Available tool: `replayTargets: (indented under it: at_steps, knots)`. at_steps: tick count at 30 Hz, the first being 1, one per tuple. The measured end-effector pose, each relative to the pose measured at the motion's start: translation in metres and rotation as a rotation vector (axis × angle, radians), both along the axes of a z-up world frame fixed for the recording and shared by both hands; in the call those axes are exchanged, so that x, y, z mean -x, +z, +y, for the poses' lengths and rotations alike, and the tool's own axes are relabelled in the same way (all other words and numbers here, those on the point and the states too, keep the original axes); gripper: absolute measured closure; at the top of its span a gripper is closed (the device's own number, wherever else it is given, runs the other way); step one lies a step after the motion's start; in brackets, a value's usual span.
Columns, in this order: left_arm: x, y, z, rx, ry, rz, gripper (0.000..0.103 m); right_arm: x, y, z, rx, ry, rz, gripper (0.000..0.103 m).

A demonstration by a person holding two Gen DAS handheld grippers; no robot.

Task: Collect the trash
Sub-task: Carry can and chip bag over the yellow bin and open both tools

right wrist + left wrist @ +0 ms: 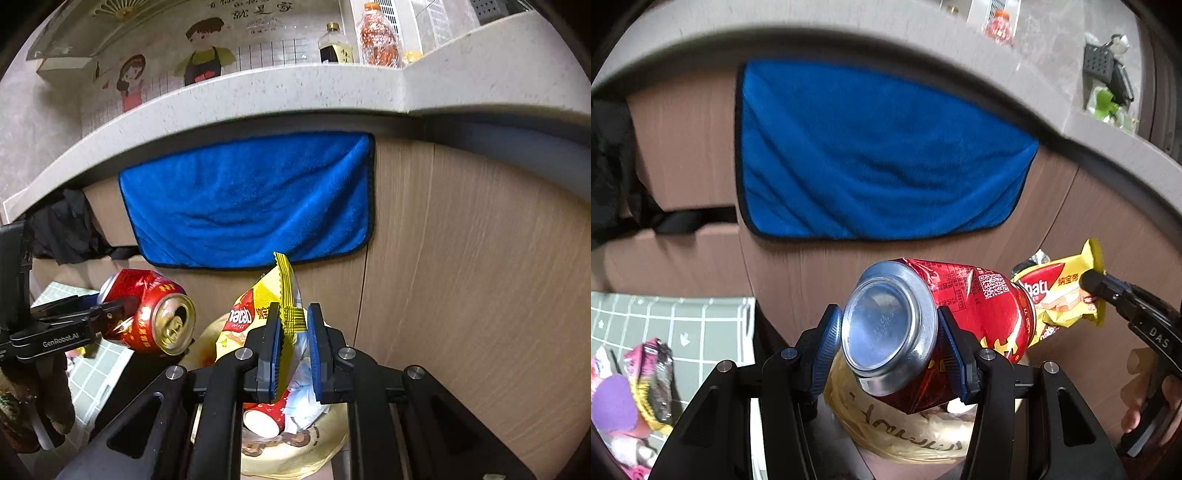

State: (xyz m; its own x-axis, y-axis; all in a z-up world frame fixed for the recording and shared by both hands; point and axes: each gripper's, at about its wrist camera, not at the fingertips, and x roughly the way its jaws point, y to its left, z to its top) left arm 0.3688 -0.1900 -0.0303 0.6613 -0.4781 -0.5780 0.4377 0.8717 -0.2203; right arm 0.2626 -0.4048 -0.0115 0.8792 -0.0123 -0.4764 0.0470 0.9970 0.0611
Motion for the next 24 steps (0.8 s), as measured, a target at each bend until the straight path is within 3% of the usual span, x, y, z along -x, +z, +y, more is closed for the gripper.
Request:
replayTargets:
  at_steps: [4,9,12,18,22,24]
  knots:
    - [-0.015,-0.017,-0.009,-0.023,-0.014,0.048,0.05,-0.011,-0.015,0.002,0.024,-0.004,0.036,0.09]
    - [-0.035,-0.044,-0.029,-0.107,-0.04,0.121,0.05,-0.032,-0.039,0.0,0.034,-0.005,0.1,0.09]
    - [-0.042,-0.056,-0.042,-0.183,-0.041,0.115,0.05,-0.047,-0.059,-0.003,0.027,-0.002,0.156,0.09]
    - [-0.053,-0.075,-0.06,-0.24,-0.074,0.149,0.05,-0.073,-0.092,-0.009,0.0,0.004,0.245,0.09]
    - [-0.057,-0.078,-0.064,-0.244,-0.075,0.145,0.05,-0.083,-0.103,-0.011,-0.034,0.004,0.283,0.09]
    - [-0.056,-0.077,-0.061,-0.205,-0.084,0.158,0.05,-0.085,-0.108,-0.013,-0.049,0.005,0.302,0.09]
